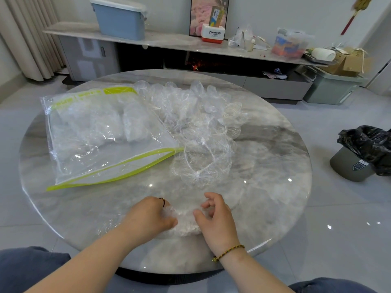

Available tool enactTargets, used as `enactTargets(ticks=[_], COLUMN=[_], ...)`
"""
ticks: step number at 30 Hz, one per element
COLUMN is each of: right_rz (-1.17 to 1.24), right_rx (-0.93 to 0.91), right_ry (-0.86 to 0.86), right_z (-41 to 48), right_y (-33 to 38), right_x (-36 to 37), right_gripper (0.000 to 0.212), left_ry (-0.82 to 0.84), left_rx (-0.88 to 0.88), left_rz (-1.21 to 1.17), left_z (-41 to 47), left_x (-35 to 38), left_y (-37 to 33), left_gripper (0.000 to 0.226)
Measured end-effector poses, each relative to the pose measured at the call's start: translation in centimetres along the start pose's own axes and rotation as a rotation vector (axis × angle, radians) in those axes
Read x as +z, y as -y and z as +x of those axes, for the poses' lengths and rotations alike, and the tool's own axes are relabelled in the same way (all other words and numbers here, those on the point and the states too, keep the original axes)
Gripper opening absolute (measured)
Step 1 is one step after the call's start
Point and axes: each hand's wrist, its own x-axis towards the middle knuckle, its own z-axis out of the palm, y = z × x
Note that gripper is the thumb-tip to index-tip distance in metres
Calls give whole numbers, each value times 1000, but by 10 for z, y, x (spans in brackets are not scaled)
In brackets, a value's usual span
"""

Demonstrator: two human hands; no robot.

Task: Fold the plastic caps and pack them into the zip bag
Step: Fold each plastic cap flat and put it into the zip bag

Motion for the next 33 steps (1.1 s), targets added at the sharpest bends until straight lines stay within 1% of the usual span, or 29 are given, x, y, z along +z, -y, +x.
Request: enactTargets(ticks=[2,4,5,6,7,9,10,12,14,15,16,18,20,21,22,23,24,25,26,28,30,31,33], right_rz=[213,444,573,700,777,824,808,766,798,814,818,764,704,690,678,660,647,636,629,615,617,603,547], right_rx=[60,142,183,213,236,255,277,331,349,342,337,302,269,260,262,254,246,238,238,225,217,213,201], right_ry=[-57,-90,-71,-30,24,105,109,49,1,-21,-42,-51,-31,-4,10,20,36,52,60,72,100,116,147], right_z=[2,2,2,2,2,2,2,9,18,24,29,38,44,48,50,53,55,57,58,61,62,64,66], right_y=[2,8,9,12,14,17,20,24,33,36,41,47,50,50,52,53,58,60,63,69,69,68,65], right_x=[-1,-4,-4,-2,0,9,15,24,28,30,29,29,30,35,37,41,47,52,55,60,62,64,67], right_gripper=[34,33,32,29,26,21,22,30,20,14,11,10,15,16,14,17,22,25,24,26,18,14,13], left_ry=[-55,-150,-192,-216,-221,-199,-172,-116,-112,-141,-196,-360,-526,-587,-622,-616,-566,-525,-499,-440,-421,-429,-433], left_rx=[-57,-123,-150,-173,-191,-199,-195,-182,-177,-167,-157,-152,-125,-110,-83,-73,-87,-94,-77,-104,-99,-89,-90], left_rz=[-250,-586,-722,-823,-891,-978,-1005,-1004,-974,-944,-894,-731,-474,-296,-95,106,277,401,506,573,566,533,400], left_z=[0,0,0,-1,-2,-5,-7,-11,-12,-12,-11,-9,-10,-10,-10,-8,-5,-2,2,7,14,18,23], left_x=[1,-2,-4,-7,-8,-9,-9,-9,-14,-20,-28,-48,-70,-80,-87,-91,-95,-97,-99,-104,-107,-109,-114], left_y=[0,-2,-4,-6,-8,-11,-13,-15,-14,-11,-7,8,25,37,48,60,75,86,95,99,100,104,109], left_gripper=[17,23,25,25,26,26,24,19,15,17,20,22,15,7,7,22,36,47,52,46,34,31,31])
